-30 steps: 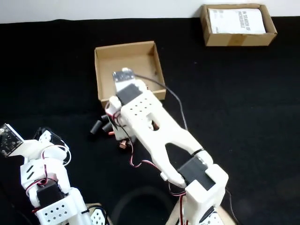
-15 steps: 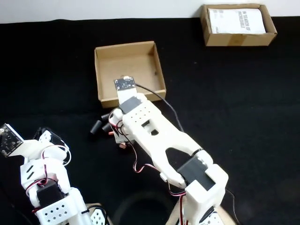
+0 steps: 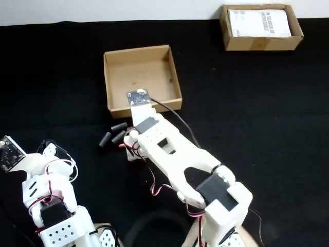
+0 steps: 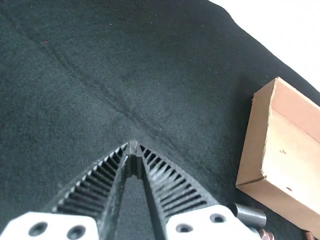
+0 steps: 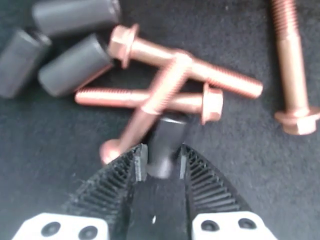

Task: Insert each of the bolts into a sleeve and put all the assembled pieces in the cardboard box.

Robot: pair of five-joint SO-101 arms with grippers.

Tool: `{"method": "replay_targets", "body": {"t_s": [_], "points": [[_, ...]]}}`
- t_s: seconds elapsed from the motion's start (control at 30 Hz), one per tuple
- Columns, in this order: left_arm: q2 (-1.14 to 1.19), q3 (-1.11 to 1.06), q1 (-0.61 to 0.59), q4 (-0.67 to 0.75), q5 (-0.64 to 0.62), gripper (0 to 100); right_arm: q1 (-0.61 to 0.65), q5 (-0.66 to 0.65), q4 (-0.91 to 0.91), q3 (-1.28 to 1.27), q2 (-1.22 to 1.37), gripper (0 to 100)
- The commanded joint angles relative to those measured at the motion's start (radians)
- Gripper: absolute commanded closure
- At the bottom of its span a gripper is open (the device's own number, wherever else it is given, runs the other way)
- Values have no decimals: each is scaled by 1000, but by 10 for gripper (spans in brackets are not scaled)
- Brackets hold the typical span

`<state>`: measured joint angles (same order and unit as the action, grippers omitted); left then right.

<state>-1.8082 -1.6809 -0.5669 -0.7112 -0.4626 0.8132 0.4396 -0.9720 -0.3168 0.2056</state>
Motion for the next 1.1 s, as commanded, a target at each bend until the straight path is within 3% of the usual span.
{"method": "replay_targets", "body": {"t_s": [0.0, 0.23, 0.33, 0.53, 0.73, 0.87, 1.07], "points": [[-2, -15, -4, 14, 3, 989, -22, 5, 54, -28, -28, 910], [-4, -15, -4, 14, 3, 989, -62, 3, 70, -33, 65, 918], [-4, -15, -4, 14, 3, 989, -93, 3, 70, -10, 84, 997], [-4, -15, -4, 12, 3, 989, -134, 5, 41, 24, 62, 991], [-2, -15, -2, 12, 3, 989, -140, -6, -131, 196, -116, 991], [-2, -15, -2, 12, 3, 989, -137, -104, -176, 260, -265, 991], [-2, -15, -2, 11, 0, 989, -140, -150, -246, 272, -507, 991]]}}
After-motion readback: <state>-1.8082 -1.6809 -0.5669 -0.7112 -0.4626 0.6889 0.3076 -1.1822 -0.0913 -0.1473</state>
